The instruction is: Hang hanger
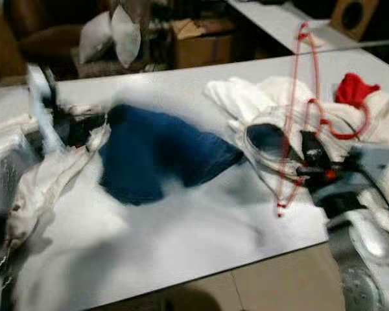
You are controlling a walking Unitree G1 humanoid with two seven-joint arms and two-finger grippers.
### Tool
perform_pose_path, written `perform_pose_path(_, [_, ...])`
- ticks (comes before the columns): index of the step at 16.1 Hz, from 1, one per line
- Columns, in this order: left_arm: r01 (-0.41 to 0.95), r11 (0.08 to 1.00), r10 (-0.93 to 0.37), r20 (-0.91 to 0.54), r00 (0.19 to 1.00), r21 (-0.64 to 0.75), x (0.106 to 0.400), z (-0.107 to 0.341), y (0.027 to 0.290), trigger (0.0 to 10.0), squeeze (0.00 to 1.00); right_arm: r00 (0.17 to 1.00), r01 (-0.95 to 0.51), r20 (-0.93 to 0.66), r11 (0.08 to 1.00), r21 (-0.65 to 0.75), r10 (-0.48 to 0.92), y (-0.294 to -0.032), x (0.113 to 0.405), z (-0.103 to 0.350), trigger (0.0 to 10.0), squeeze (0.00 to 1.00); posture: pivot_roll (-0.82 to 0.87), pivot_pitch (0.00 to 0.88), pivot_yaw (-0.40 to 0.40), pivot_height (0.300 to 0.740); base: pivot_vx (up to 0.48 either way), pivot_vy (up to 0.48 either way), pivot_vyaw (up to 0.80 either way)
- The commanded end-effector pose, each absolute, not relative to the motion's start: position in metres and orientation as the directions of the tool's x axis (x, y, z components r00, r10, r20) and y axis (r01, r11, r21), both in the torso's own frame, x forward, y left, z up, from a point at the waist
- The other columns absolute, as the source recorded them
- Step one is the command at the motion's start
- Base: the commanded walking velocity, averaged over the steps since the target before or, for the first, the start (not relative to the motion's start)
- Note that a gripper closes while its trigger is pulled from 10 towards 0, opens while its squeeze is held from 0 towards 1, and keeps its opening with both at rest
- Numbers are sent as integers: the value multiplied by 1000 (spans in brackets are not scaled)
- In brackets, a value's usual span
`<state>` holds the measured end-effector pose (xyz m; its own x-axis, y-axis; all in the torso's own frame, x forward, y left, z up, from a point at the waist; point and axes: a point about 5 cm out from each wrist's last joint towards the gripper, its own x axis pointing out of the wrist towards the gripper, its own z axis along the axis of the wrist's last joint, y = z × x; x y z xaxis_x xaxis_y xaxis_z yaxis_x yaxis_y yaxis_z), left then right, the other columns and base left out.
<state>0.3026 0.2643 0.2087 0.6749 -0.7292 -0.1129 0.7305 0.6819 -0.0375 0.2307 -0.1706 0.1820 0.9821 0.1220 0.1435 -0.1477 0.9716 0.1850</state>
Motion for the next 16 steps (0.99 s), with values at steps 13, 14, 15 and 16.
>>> perform_pose_path(13, [656, 729, -571, -355, 740, 194, 280, 219, 304, 10000, 1000, 966, -204, 181, 975, 87, 186, -195, 228, 210, 10000, 0, 21, 34, 23, 740, 0, 0, 0])
perform_pose_path(14, [656, 729, -571, -355, 740, 194, 280, 219, 304, 10000, 1000, 966, -204, 181, 975, 87, 186, -195, 228, 210, 10000, 0, 21, 34, 23, 740, 0, 0, 0])
perform_pose_path(15, [735, 668, -697, -246, 673, 116, 283, 232, 276, 10000, 1000, 977, -152, 166, 985, 84, 137, -194, 227, 212, 10000, 0, -3, 21, 36, 740, 0, 0, 0])
perform_pose_path(16, [775, 625, -761, -150, 631, 92, 292, 237, 253, 10000, 1000, 989, -100, 123, 991, 91, 88, -193, 221, 201, 10000, 0, -18, 10, 45, 740, 0, 0, 0])
